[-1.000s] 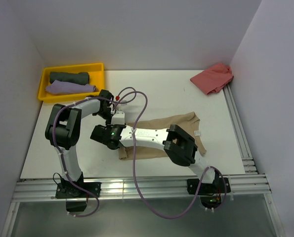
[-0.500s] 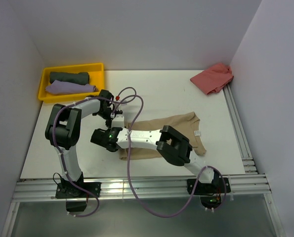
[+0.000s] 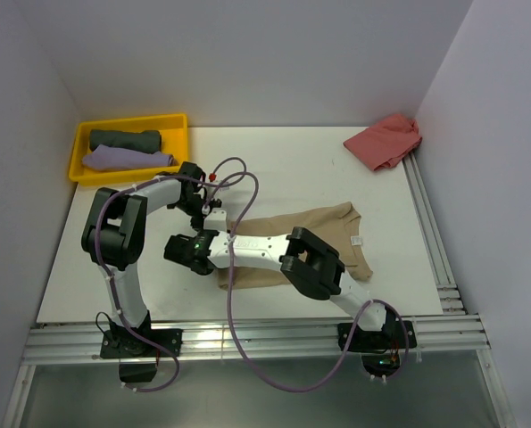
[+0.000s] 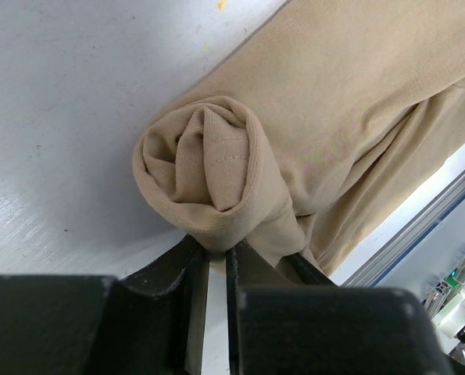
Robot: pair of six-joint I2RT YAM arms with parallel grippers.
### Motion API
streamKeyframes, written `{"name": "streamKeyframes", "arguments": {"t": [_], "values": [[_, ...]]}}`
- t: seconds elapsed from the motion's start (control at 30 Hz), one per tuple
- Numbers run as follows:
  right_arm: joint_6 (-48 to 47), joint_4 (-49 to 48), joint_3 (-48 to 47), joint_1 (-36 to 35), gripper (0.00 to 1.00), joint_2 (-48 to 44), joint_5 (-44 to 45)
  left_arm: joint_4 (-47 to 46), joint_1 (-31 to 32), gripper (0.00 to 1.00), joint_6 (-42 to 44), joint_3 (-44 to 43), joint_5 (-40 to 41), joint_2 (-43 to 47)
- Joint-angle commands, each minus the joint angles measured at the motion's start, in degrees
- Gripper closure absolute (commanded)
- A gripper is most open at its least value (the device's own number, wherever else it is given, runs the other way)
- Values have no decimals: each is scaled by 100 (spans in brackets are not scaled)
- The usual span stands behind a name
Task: Roll the t-shirts
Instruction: Roll the tshirt
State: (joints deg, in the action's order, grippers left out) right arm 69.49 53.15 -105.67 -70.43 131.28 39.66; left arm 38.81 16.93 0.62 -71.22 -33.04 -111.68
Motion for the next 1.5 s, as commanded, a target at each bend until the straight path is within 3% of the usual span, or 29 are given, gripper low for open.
{"name": "streamKeyframes", "arguments": {"t": [0.0,0.33,0.5,0.67,0.8,0.97,1.2,1.47], "values": [[82,855,-120,-76,54,319,-90,-400,-5,84,193,21,834,-82],[-137,698,-68,-67,51,486,-380,-348,-5,66,228,-76,790,-47],[-243,355,194,-49,60,390,-547,-234,-14,50,289,-339,650,41],[-489,-751,880,73,82,-181,-880,118,-207,46,351,-805,333,32],[-788,-2740,2072,275,94,-866,-1556,381,-628,46,473,-1174,122,85],[-1017,-4925,3077,644,98,-1553,-2899,531,-989,46,684,-1175,113,322],[-543,-7016,3806,908,100,-1773,-3640,514,-1271,47,887,-736,96,542],[485,-7467,4422,1040,100,-1738,-3597,312,-1297,45,1001,-217,-167,656]]}}
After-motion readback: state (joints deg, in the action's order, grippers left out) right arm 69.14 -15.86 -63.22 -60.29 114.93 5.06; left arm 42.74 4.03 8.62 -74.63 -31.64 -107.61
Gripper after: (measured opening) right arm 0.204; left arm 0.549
